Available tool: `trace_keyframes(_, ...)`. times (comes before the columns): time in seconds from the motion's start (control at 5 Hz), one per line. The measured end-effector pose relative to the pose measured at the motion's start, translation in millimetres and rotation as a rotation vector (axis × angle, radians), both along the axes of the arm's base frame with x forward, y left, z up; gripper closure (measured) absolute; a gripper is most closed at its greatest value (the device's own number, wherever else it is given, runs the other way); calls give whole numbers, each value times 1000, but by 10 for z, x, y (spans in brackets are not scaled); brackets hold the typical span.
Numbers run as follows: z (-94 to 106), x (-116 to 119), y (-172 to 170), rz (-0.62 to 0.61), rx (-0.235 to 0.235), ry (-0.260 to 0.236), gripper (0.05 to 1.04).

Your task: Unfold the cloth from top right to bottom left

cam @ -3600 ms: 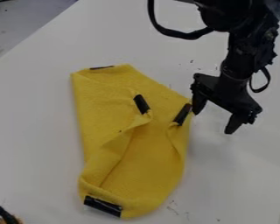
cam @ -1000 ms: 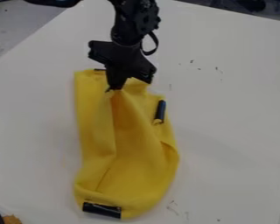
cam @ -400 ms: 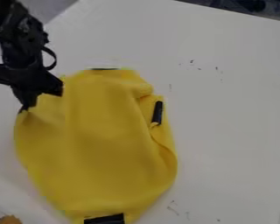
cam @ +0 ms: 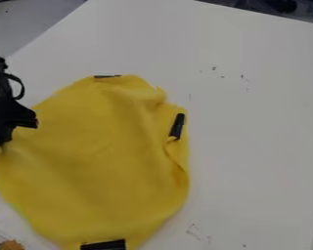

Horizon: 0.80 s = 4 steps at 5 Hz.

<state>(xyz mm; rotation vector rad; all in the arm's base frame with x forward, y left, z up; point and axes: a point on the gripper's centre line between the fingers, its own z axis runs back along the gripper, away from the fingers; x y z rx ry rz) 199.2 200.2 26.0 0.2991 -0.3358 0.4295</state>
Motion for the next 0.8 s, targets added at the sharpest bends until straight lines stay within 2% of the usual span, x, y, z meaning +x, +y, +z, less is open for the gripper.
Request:
trace_keyframes(0.2, -85, -86, 0, 7, -18, -11, 868)
trace_keyframes(0.4, -103, -157, 17, 2, -15, 12, 610)
trace_keyframes(0.6, 25, -241, 113, 0, 52, 51, 306)
trace_keyframes(0.8, 301, -308, 301, 1, 157, 97, 89)
